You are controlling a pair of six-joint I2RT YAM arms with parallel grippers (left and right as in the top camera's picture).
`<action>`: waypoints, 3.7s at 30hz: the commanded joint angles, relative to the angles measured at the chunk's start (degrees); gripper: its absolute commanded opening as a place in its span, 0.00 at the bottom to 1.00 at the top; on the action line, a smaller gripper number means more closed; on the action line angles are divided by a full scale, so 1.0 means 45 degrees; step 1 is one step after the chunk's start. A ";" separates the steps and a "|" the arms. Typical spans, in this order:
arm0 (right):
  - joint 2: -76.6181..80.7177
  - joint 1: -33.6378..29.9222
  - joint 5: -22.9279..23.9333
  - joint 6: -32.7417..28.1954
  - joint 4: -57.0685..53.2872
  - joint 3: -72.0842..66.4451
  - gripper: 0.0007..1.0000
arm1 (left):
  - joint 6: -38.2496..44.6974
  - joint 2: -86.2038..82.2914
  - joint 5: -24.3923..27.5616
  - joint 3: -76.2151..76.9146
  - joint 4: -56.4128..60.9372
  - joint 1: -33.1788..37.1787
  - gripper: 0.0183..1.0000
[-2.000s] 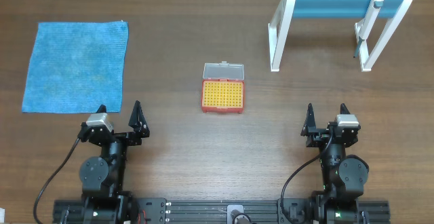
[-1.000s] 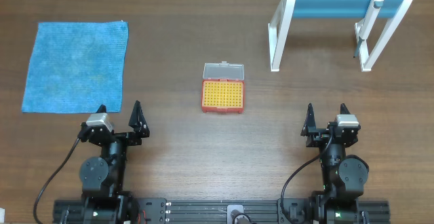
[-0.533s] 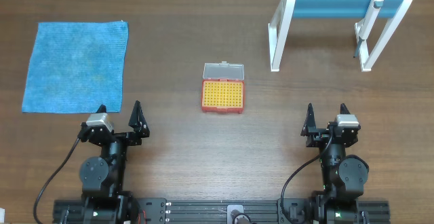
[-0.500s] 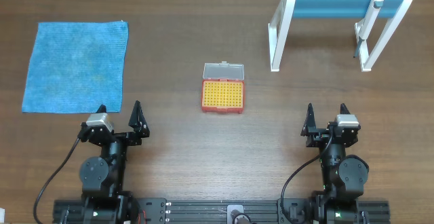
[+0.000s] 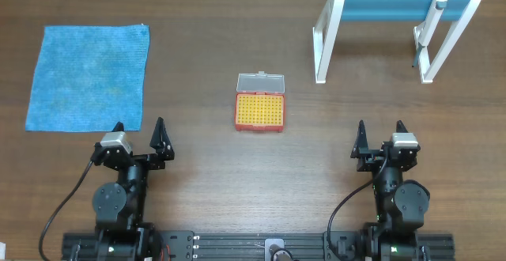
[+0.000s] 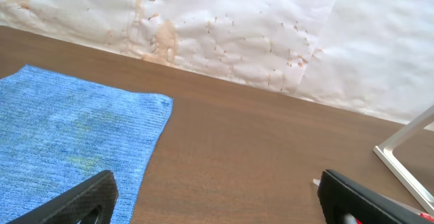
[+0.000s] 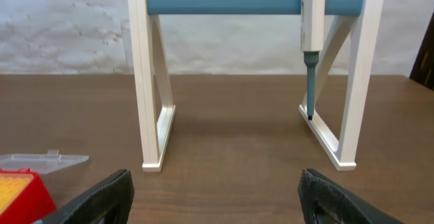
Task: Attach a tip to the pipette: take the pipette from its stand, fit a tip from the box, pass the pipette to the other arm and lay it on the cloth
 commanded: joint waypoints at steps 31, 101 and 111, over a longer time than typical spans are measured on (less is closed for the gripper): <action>2.0342 -0.3677 -0.2861 -0.1753 1.0214 0.9350 0.77 | -0.0063 -0.0092 -0.0194 -0.0019 -0.0068 0.0010 0.95; 2.2148 0.6358 -0.5625 0.1438 1.8884 0.5464 0.08 | -0.0063 -0.0092 -0.0194 -0.0019 -0.0068 0.0010 0.95; 2.2197 0.6193 -0.5620 0.0714 1.8875 0.5464 0.08 | -0.0063 -0.0097 -0.0194 -0.0019 -0.0063 0.0010 0.95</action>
